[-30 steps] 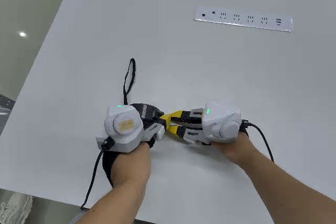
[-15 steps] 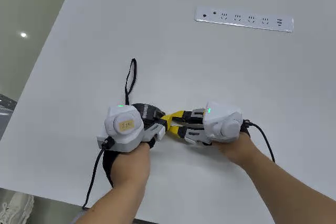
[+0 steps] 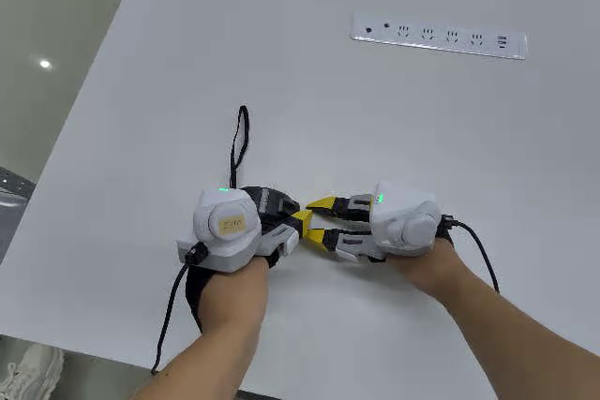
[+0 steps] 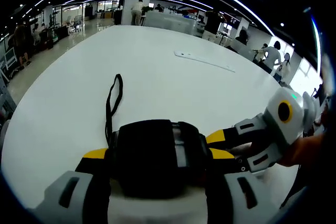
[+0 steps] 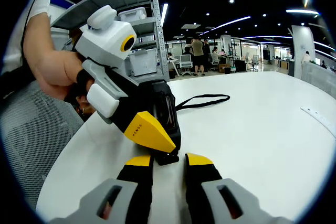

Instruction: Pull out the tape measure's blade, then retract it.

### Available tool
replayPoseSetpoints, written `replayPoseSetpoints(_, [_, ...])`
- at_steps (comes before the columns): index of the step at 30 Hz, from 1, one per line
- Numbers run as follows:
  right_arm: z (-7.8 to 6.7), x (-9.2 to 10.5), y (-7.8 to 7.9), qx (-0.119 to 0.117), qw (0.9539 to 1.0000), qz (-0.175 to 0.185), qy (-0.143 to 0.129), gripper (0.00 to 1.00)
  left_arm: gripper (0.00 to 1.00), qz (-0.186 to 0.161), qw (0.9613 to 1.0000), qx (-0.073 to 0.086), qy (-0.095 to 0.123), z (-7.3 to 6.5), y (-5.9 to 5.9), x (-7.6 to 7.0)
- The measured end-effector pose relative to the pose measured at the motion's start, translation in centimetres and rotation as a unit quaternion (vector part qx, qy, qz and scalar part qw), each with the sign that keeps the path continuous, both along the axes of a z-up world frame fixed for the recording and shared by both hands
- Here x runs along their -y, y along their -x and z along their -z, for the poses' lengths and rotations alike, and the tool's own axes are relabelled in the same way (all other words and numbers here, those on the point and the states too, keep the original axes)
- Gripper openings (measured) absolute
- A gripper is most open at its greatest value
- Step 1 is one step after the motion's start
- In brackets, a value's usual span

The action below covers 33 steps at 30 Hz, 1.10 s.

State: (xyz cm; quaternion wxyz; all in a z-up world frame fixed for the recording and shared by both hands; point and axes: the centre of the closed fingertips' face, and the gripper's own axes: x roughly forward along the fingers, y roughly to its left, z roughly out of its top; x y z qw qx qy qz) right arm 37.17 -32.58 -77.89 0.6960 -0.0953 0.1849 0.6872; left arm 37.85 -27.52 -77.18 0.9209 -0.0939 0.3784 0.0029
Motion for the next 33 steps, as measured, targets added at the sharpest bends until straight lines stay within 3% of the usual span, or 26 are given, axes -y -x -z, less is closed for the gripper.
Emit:
replayPoseSetpoints(11, [-0.2,0.3,0.3,-0.002,1.0,0.001,0.004,0.25,0.73,0.014,0.9998,0.003,0.011,0.2,0.5,0.1])
replayPoseSetpoints(14, [-0.2,0.5,0.3,-0.005,1.0,0.004,0.007,0.26,0.73,0.032,0.9995,0.005,0.001,0.1,0.4,0.3])
replayPoseSetpoints(33, [-0.9,1.7,0.7,-0.009,0.9995,0.028,0.015,0.28,0.74,0.069,0.9974,0.02,-0.01,-0.5,0.6,0.2])
